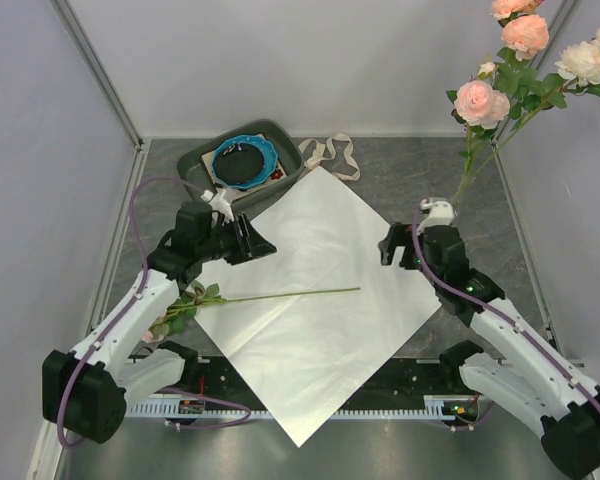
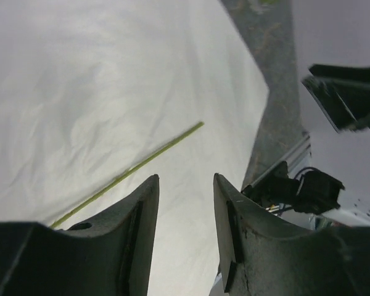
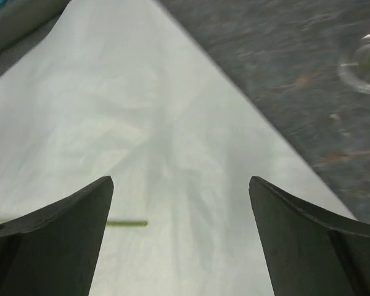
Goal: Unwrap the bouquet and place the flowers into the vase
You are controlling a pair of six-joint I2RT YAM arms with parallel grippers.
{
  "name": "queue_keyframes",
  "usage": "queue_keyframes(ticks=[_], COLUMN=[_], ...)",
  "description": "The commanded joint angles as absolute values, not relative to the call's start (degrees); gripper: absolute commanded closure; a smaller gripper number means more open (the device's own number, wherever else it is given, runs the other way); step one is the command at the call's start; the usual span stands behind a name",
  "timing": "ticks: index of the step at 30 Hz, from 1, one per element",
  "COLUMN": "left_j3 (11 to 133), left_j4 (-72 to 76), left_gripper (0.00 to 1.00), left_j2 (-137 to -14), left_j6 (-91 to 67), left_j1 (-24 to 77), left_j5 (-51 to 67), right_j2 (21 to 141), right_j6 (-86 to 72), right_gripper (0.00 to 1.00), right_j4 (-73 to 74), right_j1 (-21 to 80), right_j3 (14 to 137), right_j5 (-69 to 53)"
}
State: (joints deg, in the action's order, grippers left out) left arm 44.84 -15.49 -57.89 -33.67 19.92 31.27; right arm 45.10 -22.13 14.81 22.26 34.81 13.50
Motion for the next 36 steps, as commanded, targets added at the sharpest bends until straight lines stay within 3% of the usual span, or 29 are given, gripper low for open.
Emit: queue_keyframes(ticks=[1,7,12,18,22,36], left_j3=[40.53,37.88,41.91,48.06,51.32,52.21], left_j4=[-22.32,-23.46,-29.51,-33.04,-36.46,-38.76], left_gripper=[0.54,0.58,0.46,0.39,0.39,0.40], left_j2=[-58.98,-42.42,-24.37,-9.17,-6.33,-5.71], left_j6=[-48.68,-51.16,-45.54,-37.19,-33.40,-31.29], left_j1=[18.81,17.23,17.31,17.31,17.31,17.31], left_j5=[16.71,11.17,-2.41,-15.71,-19.42,-18.81], right_j2=[53.05,70.91,87.23,107.62,117.32,131.30], right_j6=[-16.74,-1.70,2.90,6.93,11.86,18.11], right_gripper=[0.02,0.02,0.02,0.17,0.23,0.36], right_j4=[11.45,5.47,0.53,2.62,9.83,17.67], right_j1=[32.85,45.69,49.82,56.14,60.81,68.38], right_j3=[37.87,46.64,57.20,76.61,89.09,102.29], right_j5=[4.14,-3.93,-13.52,-20.48,-16.62,-9.32])
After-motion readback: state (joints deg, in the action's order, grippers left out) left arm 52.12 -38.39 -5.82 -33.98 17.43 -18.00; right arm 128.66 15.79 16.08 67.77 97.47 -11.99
